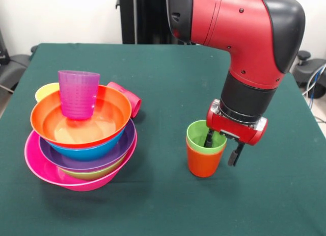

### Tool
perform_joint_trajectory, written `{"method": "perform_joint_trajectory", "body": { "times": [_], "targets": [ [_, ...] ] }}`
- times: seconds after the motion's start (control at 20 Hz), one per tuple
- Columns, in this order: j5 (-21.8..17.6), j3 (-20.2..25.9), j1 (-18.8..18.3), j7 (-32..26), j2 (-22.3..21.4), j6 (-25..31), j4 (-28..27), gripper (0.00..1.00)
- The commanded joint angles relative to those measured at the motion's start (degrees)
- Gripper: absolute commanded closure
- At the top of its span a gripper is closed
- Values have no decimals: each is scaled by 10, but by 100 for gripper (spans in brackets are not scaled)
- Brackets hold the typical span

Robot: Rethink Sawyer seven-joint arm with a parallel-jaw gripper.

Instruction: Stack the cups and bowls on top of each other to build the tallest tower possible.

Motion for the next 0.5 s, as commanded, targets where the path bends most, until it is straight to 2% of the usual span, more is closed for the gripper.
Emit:
{"method": "perform_joint_trajectory", "body": {
  "times": [0.05, 0.35, 0.4, 0.5],
  "targets": [
    [-3, 66, -15, 66, 5, -24, 35, 0],
    [-3, 63, -15, 65, 4, -13, 35, 0],
    [-3, 55, -10, 71, 6, -9, 30, 100],
    [-4, 60, -12, 66, 5, -10, 32, 100]
  ]
}}
